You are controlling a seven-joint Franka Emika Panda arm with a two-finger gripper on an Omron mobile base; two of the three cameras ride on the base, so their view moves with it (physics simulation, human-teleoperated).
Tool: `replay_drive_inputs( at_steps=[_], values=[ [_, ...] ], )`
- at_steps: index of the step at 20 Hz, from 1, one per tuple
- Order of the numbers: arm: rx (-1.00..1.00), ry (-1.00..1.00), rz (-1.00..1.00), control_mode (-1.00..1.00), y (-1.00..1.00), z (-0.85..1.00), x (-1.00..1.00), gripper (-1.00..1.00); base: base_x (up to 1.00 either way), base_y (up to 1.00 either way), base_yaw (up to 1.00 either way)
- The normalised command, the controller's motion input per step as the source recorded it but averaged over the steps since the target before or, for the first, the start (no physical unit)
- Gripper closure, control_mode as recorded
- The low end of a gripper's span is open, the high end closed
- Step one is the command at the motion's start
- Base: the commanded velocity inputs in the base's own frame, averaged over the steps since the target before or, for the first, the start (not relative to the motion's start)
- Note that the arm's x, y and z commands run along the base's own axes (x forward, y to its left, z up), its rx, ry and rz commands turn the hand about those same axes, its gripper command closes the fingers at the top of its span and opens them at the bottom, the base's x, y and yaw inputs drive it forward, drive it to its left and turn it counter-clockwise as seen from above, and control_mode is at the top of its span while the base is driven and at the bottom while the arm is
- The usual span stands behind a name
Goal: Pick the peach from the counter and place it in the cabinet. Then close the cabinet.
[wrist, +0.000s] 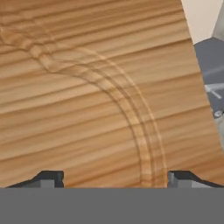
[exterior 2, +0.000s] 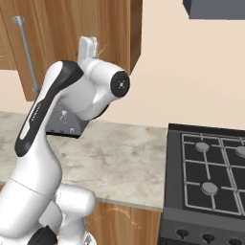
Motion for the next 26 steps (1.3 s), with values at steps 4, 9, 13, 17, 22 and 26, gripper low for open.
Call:
replay_drive_inputs(
  at_steps=[4,9,13,17,22,26],
  values=[
    [0.0,0.04,-0.05,-1.0,0.69,0.0,1.0,-1.0,0.0,0.0,0.0],
    [-0.05,0.01,-0.2,-1.0,0.78,-0.1,1.0,-1.0,0.0,0.0,0.0],
    [-0.07,0.09,-0.3,-1.0,0.74,-0.48,1.0,-1.0,0.0,0.0,0.0],
    [-0.05,0.07,-0.31,-1.0,0.43,-0.41,1.0,-1.0,0.0,0.0,0.0],
    [-0.02,0.05,-0.26,-1.0,0.18,-0.16,0.74,-1.0,0.0,0.0,0.0],
    [0.0,0.14,-0.1,-1.0,0.0,0.02,-0.83,-1.0,0.0,0.0,0.0]
  ],
)
